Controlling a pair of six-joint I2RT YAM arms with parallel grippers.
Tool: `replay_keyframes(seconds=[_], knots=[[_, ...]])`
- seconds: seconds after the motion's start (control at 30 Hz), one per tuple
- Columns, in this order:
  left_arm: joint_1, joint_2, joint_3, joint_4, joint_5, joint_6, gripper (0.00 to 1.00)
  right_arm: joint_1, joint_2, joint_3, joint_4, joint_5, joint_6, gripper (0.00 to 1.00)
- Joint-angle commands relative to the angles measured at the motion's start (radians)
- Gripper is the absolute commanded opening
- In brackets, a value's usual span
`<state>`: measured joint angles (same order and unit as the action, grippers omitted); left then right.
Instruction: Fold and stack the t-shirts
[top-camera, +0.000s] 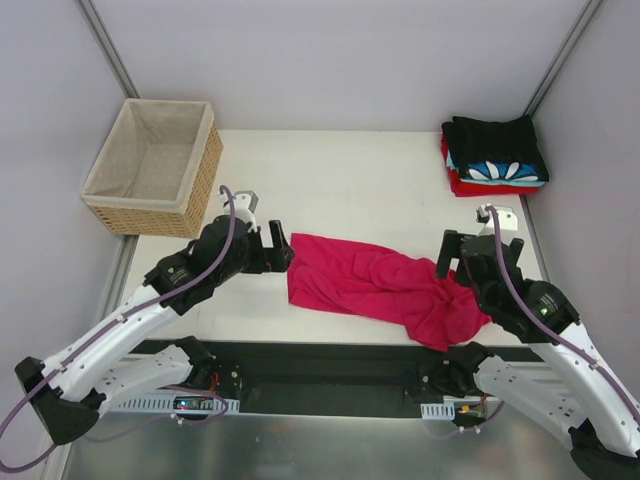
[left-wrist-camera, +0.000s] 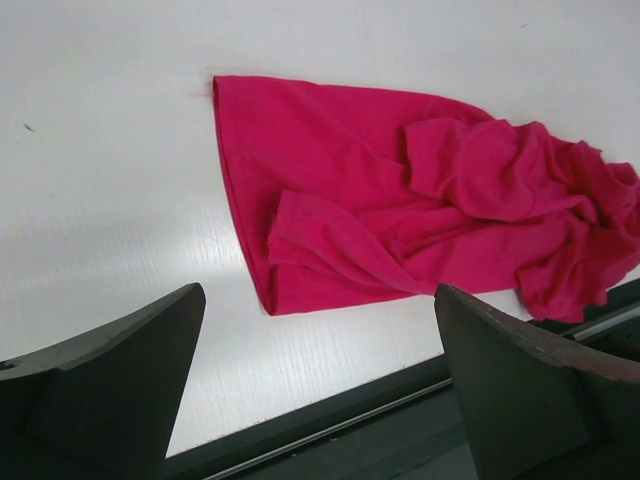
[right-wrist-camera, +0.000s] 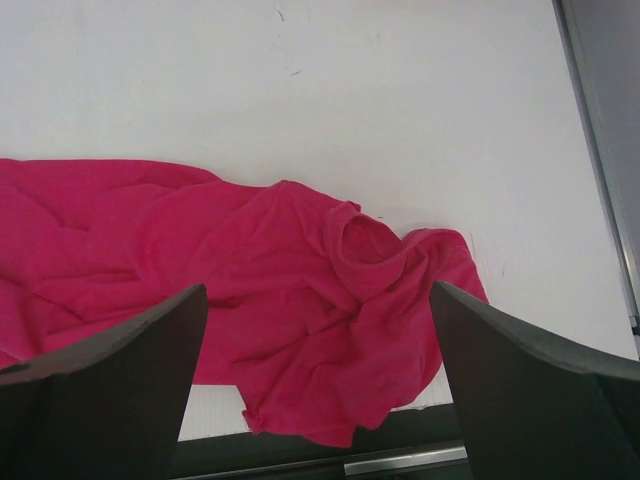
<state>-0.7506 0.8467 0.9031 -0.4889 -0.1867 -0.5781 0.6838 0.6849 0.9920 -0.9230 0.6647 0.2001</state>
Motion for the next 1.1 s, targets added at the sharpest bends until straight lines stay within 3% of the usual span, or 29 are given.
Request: replay_keyframes(seconds=[0.0,0.17,0.3,0.67,0.87,1.07], knots=[[0.017,0.126,0.025,0.029,0.007,0.0,0.99,-0.003,-0.001,0.046,0.056,-0.034,-0.025,0.97],[0.12,0.377,0.079,0.09,0.064,-0.032,0.99,-0.003,-0.002,0.033,0.095,-0.046,-0.037,0.97],[0.207,0.549,0.095,0.205,0.127,-0.052,0.89,-0.004,-0.024,0.011,0.116,-0.051,-0.056,0.97],[0.301,0.972,0.46,0.268,0.305,0.006,0.63,-0.003,-0.077,-0.042,0.139,-0.043,-0.088,0.96],[0.307,1.026,0.5,0.27,0.326,-0.016,0.59,-0.001,-0.07,-0.058,0.15,-0.033,-0.093,0.96],[0.327,0.993,0.419,0.27,0.328,-0.038,0.58,-0.001,-0.051,-0.058,0.164,-0.037,-0.097,0.97]])
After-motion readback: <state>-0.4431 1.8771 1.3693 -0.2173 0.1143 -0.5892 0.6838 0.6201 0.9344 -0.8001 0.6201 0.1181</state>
